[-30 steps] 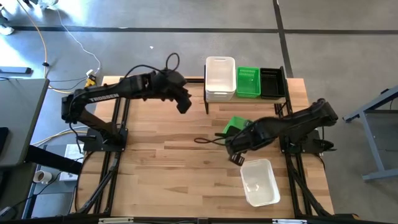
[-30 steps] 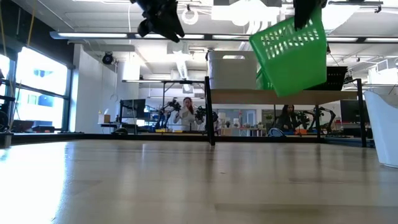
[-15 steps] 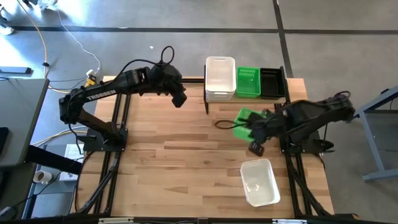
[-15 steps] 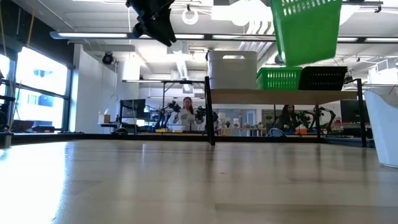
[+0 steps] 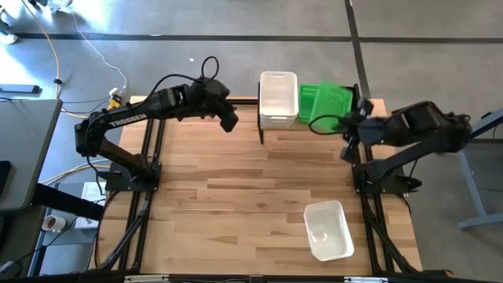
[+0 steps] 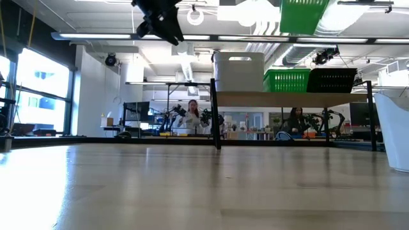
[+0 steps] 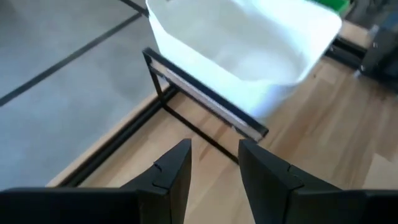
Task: Stack baskets on shelf by color
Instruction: Stack the green bin on top of the green bin
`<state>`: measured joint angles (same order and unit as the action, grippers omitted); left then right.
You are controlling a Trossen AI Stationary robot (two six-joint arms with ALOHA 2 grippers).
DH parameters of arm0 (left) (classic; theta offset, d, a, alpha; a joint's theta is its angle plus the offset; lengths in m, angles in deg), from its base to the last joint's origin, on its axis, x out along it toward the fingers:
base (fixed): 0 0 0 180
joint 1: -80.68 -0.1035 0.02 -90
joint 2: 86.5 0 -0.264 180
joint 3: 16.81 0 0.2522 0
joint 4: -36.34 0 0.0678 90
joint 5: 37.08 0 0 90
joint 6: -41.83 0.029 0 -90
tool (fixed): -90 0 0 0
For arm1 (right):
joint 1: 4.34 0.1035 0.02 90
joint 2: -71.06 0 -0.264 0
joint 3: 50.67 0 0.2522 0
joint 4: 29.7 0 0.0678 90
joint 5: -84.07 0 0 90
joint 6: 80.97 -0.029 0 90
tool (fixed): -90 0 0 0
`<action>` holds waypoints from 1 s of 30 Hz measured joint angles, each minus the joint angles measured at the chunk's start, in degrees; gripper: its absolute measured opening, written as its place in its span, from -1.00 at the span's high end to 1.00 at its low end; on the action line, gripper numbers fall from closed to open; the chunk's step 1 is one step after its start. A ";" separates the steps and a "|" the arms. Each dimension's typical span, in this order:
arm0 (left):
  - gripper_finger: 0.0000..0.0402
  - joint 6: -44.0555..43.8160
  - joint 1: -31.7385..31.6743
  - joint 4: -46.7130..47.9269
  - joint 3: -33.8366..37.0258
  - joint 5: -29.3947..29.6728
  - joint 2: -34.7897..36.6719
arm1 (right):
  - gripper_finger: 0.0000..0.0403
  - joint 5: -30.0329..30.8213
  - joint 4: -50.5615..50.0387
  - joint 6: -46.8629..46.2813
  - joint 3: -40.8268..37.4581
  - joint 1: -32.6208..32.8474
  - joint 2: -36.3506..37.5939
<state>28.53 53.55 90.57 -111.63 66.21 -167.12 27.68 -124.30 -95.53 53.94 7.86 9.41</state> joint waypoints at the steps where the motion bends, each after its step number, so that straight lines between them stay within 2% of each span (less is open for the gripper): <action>1: 0.39 0.00 -0.10 -0.76 0.00 0.30 0.00 | 1.00 0.78 0.00 2.82 0.00 -1.14 0.45; 6: 0.39 -0.04 -0.31 -3.41 0.00 0.92 -0.02 | 1.00 0.87 0.29 13.54 -1.35 -7.84 2.58; 10: 0.39 -0.04 -0.29 -5.18 0.00 1.09 -0.02 | 1.00 -0.27 3.00 20.78 -5.83 -13.01 4.61; 19: 0.39 -0.20 -0.29 -7.13 0.00 2.37 -0.04 | 1.00 -12.32 18.86 40.05 -18.57 -25.65 10.14; 30: 0.39 -1.36 -0.29 -7.54 0.00 2.37 -0.04 | 1.00 -28.87 28.25 53.95 -25.15 -41.89 10.60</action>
<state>27.17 53.26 83.03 -111.63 68.58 -167.16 -1.20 -96.05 -41.57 28.79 -34.03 20.01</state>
